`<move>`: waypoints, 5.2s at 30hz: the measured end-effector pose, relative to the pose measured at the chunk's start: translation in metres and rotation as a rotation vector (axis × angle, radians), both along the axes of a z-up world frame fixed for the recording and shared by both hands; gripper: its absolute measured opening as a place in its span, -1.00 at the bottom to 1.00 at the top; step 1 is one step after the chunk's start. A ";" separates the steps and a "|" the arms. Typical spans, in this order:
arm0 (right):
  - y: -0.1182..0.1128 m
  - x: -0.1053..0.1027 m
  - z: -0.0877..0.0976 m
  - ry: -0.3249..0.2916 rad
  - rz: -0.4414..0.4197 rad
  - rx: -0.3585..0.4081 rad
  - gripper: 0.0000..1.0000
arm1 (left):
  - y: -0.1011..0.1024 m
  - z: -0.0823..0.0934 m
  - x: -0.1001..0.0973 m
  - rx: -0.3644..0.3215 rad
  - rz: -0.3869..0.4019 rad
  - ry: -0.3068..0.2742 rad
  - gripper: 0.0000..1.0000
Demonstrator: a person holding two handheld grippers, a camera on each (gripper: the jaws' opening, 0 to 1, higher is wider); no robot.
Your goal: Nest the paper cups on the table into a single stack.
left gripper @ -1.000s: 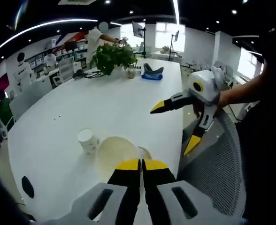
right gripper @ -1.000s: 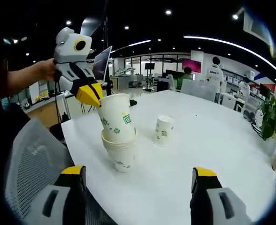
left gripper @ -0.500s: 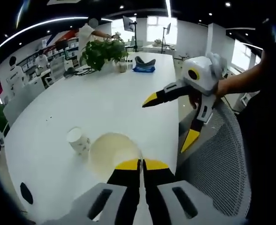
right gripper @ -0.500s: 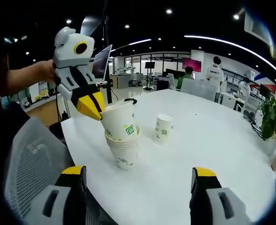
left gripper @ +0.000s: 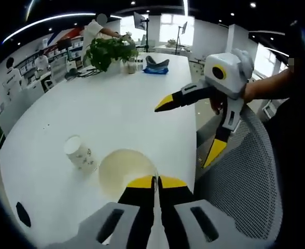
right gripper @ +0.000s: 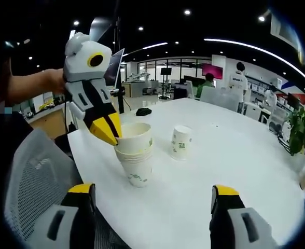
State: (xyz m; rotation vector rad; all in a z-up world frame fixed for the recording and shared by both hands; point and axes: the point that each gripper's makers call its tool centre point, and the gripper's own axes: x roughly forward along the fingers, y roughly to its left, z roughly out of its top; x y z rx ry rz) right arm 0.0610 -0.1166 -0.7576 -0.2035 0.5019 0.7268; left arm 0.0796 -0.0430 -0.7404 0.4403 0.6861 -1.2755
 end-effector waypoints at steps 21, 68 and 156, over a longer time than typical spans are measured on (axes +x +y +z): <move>-0.002 0.001 0.000 -0.004 -0.010 -0.008 0.87 | -0.016 -0.016 -0.003 -0.007 -0.061 0.136 -0.98; -0.003 0.004 0.003 -0.006 -0.026 0.028 0.92 | 0.009 0.031 0.056 -0.161 0.079 -0.046 -0.38; -0.005 0.003 -0.002 0.013 -0.033 0.006 0.88 | -0.010 -0.032 0.180 -0.155 0.361 -0.061 -0.29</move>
